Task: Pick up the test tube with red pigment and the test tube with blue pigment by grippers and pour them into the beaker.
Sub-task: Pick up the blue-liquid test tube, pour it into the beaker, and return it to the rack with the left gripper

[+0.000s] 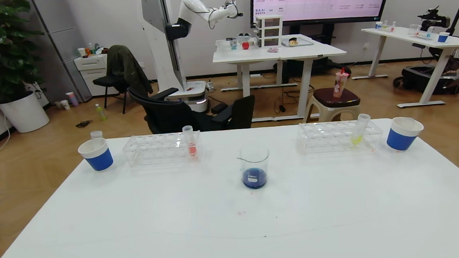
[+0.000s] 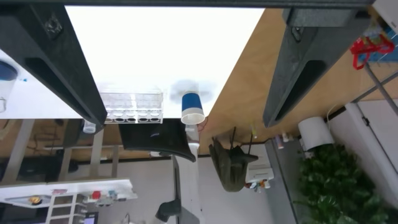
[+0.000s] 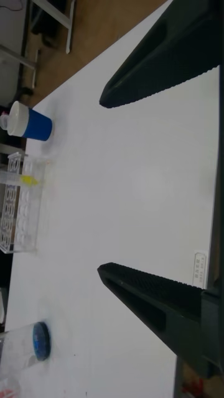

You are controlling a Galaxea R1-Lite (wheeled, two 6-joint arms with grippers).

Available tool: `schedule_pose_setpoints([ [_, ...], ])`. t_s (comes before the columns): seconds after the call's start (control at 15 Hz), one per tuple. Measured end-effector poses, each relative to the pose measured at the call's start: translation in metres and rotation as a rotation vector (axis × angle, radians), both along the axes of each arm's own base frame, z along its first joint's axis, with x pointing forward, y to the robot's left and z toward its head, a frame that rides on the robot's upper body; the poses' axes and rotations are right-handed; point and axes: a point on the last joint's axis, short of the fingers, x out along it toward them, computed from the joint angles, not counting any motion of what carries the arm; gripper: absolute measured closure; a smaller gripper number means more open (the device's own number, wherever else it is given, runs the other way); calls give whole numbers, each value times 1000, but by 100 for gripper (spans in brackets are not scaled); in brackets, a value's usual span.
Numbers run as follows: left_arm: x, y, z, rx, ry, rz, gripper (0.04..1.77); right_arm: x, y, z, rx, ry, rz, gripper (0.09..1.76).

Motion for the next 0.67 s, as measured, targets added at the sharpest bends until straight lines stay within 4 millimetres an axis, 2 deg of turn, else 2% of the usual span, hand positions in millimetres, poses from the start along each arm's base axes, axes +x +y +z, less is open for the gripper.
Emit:
schedule_pose_setpoints([
  [0.13, -14, -2, -21, 20, -45, -57, 7, 0, 0, 0, 0, 0, 0, 11],
  [0.27, -15, -3, -45, 32, -61, -102, 7, 0, 0, 0, 0, 0, 0, 11],
  [0.47, 7, -4, -83, 10, -50, -135, 7, 0, 0, 0, 0, 0, 0, 11],
  [0.6, 27, -5, -124, -13, 66, -196, 7, 0, 0, 0, 0, 0, 0, 11],
  [0.67, 32, -6, -143, -46, 177, -220, 7, 0, 0, 0, 0, 0, 0, 11],
])
